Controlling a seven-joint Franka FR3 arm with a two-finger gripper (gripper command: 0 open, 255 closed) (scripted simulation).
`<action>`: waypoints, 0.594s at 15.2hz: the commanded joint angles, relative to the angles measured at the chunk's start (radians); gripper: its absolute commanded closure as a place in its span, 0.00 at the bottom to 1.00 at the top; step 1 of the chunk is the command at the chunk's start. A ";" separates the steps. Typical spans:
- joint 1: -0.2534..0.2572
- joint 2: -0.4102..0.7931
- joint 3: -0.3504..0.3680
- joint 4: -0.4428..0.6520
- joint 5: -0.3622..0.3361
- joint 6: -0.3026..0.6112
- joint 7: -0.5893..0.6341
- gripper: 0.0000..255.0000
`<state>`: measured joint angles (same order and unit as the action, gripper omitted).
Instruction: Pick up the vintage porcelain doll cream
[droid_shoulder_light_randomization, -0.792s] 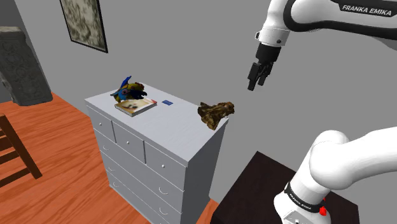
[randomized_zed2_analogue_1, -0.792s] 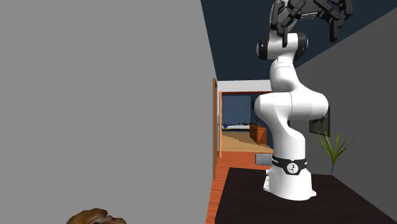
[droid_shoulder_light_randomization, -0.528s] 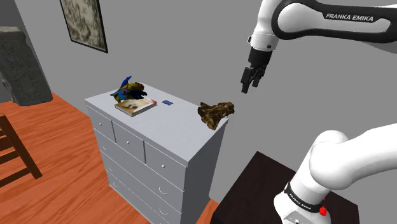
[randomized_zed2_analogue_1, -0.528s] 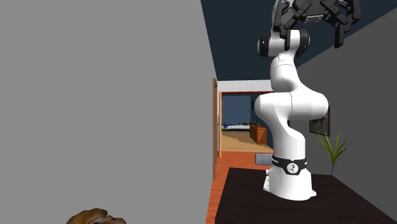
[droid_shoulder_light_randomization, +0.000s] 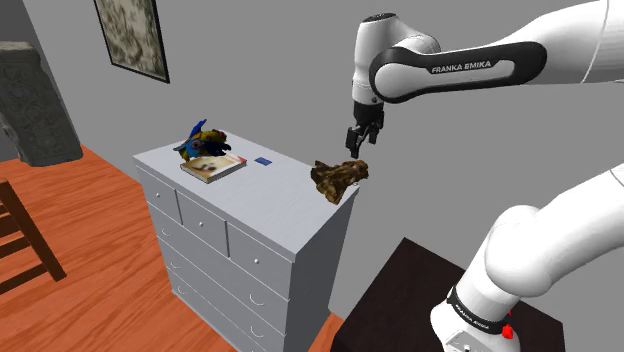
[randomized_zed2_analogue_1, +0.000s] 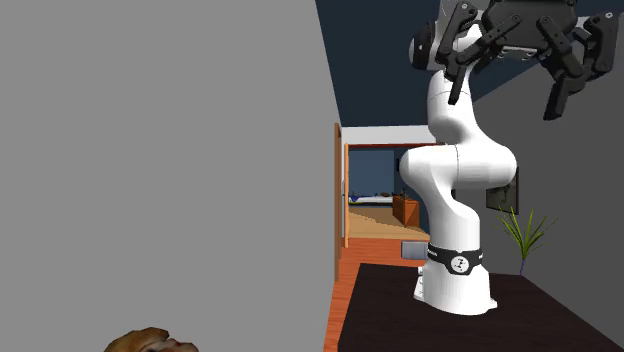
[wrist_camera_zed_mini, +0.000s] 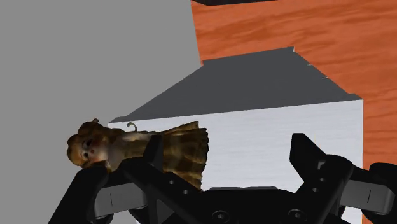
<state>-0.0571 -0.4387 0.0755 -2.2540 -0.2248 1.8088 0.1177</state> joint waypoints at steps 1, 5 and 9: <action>-0.013 0.075 0.019 0.022 -0.054 0.041 0.030 0.00; -0.034 0.227 0.053 0.080 -0.173 0.099 0.108 0.00; -0.047 0.387 0.073 0.162 -0.305 0.125 0.192 0.00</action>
<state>-0.1003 -0.0919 0.1453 -2.1051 -0.4918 1.9209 0.2862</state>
